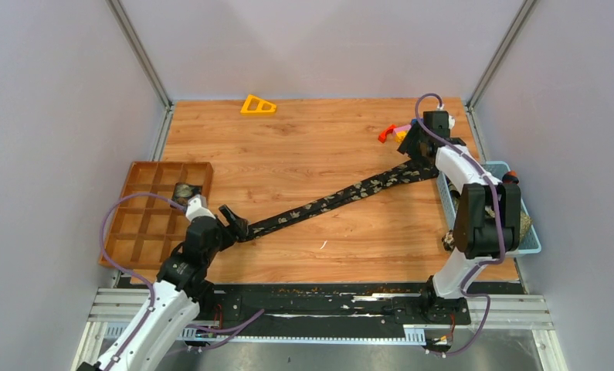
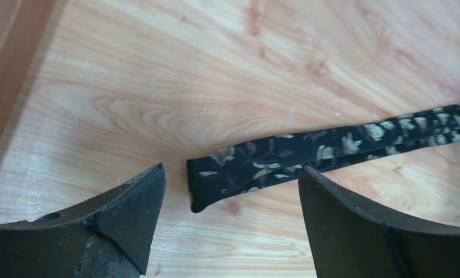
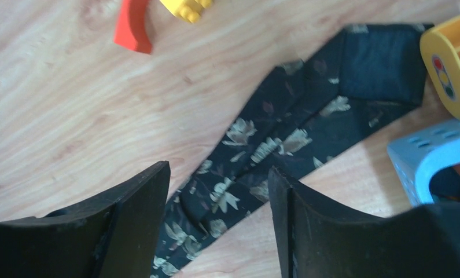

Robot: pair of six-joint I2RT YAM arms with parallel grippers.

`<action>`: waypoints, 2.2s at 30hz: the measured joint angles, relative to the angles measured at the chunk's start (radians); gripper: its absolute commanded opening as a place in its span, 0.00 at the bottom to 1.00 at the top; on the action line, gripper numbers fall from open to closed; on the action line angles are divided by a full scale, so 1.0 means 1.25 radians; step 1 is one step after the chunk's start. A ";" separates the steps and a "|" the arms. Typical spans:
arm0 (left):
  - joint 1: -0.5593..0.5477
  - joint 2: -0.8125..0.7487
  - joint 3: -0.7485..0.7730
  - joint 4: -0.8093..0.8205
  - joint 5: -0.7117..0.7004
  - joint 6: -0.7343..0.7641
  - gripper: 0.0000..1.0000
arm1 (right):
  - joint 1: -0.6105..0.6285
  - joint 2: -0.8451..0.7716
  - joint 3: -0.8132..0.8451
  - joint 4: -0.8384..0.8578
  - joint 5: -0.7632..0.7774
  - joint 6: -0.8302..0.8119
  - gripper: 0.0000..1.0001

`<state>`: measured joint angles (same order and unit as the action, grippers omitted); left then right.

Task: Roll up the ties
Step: Flatten out the tie at the center of the board.

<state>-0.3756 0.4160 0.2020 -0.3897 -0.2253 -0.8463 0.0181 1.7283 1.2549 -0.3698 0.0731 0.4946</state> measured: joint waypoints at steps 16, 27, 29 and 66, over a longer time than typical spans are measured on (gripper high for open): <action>0.001 0.022 0.109 -0.091 0.064 0.055 0.96 | -0.002 0.166 0.059 -0.076 0.049 -0.042 0.42; 0.002 -0.001 0.008 0.005 0.128 0.063 0.89 | -0.039 0.205 0.097 -0.078 0.053 -0.045 0.37; 0.002 0.001 -0.027 0.031 0.142 0.064 0.88 | -0.040 0.209 0.105 -0.076 0.054 -0.046 0.36; 0.002 0.063 -0.073 0.154 0.174 0.069 0.79 | -0.040 0.269 0.211 -0.128 0.079 -0.066 0.07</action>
<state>-0.3725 0.4953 0.1108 -0.1974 -0.0082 -0.7601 -0.0322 2.0651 1.5192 -0.5301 0.1722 0.4126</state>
